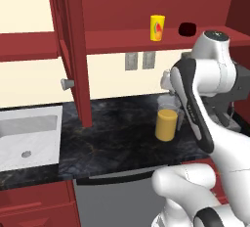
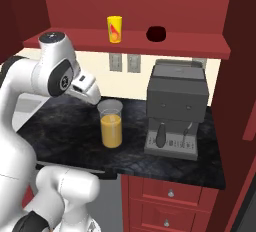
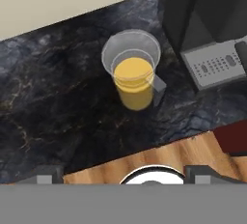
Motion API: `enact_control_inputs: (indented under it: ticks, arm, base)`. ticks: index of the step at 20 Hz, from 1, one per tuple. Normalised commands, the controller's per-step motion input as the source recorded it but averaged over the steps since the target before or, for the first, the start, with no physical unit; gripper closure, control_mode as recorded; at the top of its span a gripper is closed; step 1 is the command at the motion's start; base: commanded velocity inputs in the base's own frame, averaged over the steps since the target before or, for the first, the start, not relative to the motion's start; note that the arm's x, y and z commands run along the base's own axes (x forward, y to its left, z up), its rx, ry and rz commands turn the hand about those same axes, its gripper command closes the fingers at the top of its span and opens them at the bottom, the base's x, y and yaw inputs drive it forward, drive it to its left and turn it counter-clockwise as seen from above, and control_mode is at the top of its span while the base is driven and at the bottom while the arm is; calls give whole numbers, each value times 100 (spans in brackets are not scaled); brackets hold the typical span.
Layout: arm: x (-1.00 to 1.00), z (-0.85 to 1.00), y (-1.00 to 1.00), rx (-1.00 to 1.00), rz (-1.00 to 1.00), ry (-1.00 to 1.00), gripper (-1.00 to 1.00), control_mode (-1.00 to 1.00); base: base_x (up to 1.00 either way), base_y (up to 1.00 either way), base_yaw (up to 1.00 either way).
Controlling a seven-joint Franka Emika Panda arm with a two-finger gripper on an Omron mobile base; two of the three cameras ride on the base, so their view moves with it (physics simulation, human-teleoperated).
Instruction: There is a tray on the dining counter. Grab the cup, mug, and pitcher and place them on the tray. The pitcher may be placed next to the tray if it cannot fit the tray.
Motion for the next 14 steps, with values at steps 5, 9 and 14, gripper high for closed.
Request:
enact_control_inputs:
  ticks: [5, 9, 14]
  arm:
    - [-1, 18, -15, 24, -24, -13, -100, -100]
    - [0, 19, -10, 26, -24, -14, -100, -100]
    - [0, 17, 0, 22, -23, -18, -100, -100]
  base:
    - [0, 0, 0]
    - [0, 0, 0]
    - [0, 0, 0]
